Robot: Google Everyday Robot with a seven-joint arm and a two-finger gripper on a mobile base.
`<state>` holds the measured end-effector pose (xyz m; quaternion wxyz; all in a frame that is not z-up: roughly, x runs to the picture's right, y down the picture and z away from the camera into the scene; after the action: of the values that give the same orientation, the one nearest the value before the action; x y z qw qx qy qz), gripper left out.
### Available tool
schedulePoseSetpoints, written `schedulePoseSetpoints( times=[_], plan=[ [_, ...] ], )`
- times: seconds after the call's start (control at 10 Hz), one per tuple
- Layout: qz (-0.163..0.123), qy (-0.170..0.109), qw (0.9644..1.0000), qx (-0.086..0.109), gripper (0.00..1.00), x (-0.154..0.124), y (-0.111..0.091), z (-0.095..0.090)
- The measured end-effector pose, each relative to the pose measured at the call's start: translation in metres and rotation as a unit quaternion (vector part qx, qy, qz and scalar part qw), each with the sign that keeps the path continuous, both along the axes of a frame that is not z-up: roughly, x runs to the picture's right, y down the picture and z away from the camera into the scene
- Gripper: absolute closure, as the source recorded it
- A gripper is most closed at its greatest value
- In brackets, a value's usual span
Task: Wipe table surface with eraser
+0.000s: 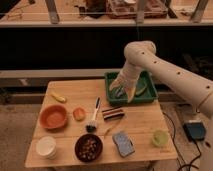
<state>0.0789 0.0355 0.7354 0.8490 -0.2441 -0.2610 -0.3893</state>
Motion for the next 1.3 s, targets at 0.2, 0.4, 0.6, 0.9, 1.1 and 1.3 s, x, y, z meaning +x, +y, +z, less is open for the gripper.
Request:
schedulePoseSetpoints(
  times=[0.2,0.4,0.6,0.9,1.1,1.3],
  plan=[
    [0.006,0.007,0.9999,-0.005,0.33,-0.013,0.032,0.007],
    [0.01,0.015,0.9997,-0.016,0.33,-0.026,0.057,0.032],
    [0.019,0.027,0.9991,-0.026,0.33,-0.034,0.071,0.054],
    [0.036,0.053,0.9974,-0.034,0.33,-0.036,0.078,0.08],
    [0.045,0.075,0.9954,-0.04,0.33,-0.035,0.086,0.099],
    [0.059,0.094,0.9926,-0.05,0.33,-0.031,0.095,0.12]
  ],
)
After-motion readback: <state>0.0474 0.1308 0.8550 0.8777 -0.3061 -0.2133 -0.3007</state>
